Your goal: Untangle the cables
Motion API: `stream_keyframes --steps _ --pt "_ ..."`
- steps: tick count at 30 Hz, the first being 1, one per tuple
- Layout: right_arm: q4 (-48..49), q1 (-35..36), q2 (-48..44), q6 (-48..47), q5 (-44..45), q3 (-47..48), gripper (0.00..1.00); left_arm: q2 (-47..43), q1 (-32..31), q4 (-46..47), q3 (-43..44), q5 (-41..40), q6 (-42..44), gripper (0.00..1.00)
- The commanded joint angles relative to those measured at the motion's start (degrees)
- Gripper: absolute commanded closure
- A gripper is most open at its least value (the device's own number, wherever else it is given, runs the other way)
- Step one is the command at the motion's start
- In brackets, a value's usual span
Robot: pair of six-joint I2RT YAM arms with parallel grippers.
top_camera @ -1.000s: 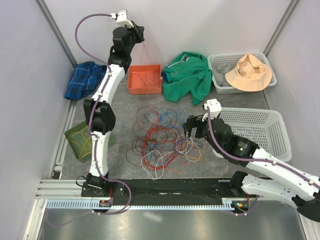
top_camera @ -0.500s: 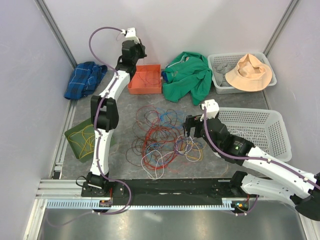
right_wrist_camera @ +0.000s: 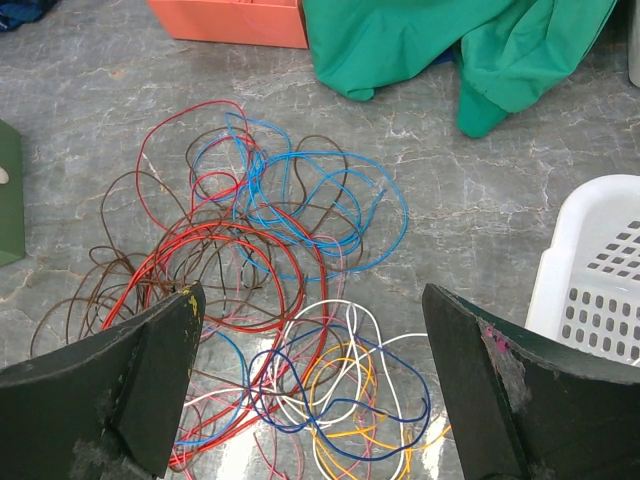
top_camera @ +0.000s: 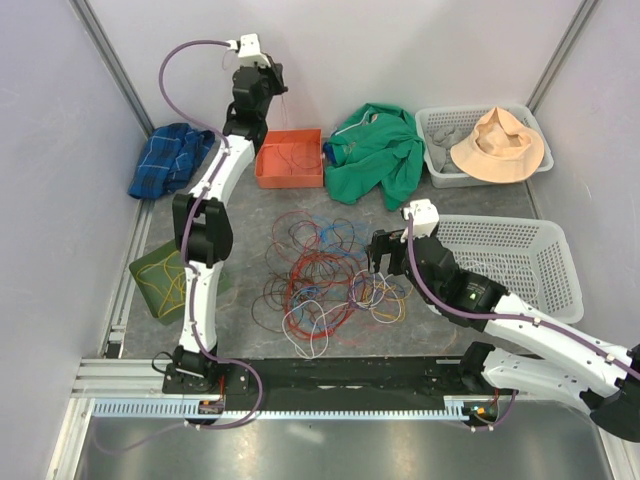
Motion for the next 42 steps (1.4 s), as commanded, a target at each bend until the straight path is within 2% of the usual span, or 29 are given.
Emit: stream_keyframes --steps 1,6,10,18,25,29,34,40,42 --pt "1.8 -0.3 -0.9 -0.5 1.3 -0.1 0.02 -5.4 -0.3 7.7 6.2 -2.6 1.0 0.98" --pt "1.8 -0.8 -1.5 -1.4 2.1 -0.1 0.02 -3.1 -0.3 12.8 9.3 -4.3 4.0 0.98" --pt "1.9 -1.1 -1.5 -1.7 2.6 -0.4 0.02 0.1 -0.1 15.3 8.7 -5.7 6.0 0.98" --pt "2.2 -1.7 -1.2 -1.1 3.5 -1.8 0.02 6.4 -0.2 20.4 2.2 -8.2 6.8 0.98" --pt "2.5 -2.3 -0.5 -0.8 3.2 -2.1 0.02 2.8 -1.1 24.6 -8.2 -10.3 9.2 0.98" --pt "2.5 -2.4 -1.0 -0.3 2.6 -2.5 0.02 0.5 -1.7 21.9 -12.5 -13.9 12.9 0.98" --pt "2.8 -2.4 -2.3 0.1 2.1 -2.9 0.02 -2.6 -3.4 17.6 -18.1 -14.1 11.5 0.98" --pt "2.2 -2.4 -5.0 1.6 0.9 -3.9 0.02 -0.3 -6.0 5.0 -14.5 -14.3 9.6 0.98" --pt "1.5 -2.4 -6.1 1.8 1.4 -4.3 0.02 1.7 -5.9 -0.3 -9.9 -15.1 7.5 0.85"
